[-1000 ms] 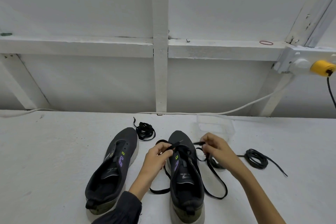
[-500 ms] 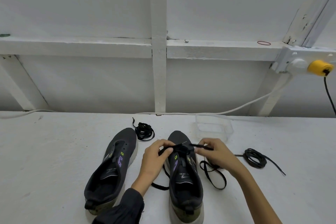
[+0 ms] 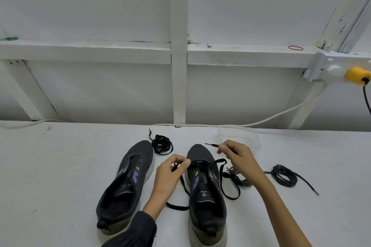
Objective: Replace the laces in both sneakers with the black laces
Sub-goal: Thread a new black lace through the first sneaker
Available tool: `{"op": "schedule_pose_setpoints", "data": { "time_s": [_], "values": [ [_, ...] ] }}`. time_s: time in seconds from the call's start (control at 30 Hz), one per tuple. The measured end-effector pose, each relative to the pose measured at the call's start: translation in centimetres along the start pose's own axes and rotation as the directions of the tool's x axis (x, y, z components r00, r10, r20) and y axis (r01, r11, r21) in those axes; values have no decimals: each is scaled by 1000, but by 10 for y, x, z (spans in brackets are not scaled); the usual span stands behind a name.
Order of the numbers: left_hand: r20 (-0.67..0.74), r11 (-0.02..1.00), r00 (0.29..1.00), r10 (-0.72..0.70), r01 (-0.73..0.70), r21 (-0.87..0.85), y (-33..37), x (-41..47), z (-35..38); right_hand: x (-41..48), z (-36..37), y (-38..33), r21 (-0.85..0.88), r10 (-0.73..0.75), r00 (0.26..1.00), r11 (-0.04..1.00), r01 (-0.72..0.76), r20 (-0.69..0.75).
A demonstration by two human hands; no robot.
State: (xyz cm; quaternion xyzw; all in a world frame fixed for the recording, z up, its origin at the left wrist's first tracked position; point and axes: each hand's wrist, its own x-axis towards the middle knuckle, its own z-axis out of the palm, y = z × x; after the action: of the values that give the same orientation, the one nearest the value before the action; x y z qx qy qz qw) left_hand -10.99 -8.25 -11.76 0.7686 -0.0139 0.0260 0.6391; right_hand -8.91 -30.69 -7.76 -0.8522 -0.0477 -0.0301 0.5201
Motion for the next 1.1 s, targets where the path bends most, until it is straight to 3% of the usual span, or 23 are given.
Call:
{"op": "schedule_pose_setpoints", "data": {
  "time_s": [0.1,0.23,0.7,1.1],
  "values": [
    [32,1000,999,0,1,-7,-1,-3,-2,-12,-6,0,100,13,990,995,-27,140],
    [134,998,991,1,-10,64,-6,-8,0,-25,-5,10,68,66,959,994,-88,275],
    [120,989,992,48,-64,134,-9,-10,2,-34,5,21,-89,101,980,992,-86,172],
    [105,986,994,-1,-16,164,-6,-12,-4,-27,6,3,-420,96,976,907,-4,197]
  ]
}}
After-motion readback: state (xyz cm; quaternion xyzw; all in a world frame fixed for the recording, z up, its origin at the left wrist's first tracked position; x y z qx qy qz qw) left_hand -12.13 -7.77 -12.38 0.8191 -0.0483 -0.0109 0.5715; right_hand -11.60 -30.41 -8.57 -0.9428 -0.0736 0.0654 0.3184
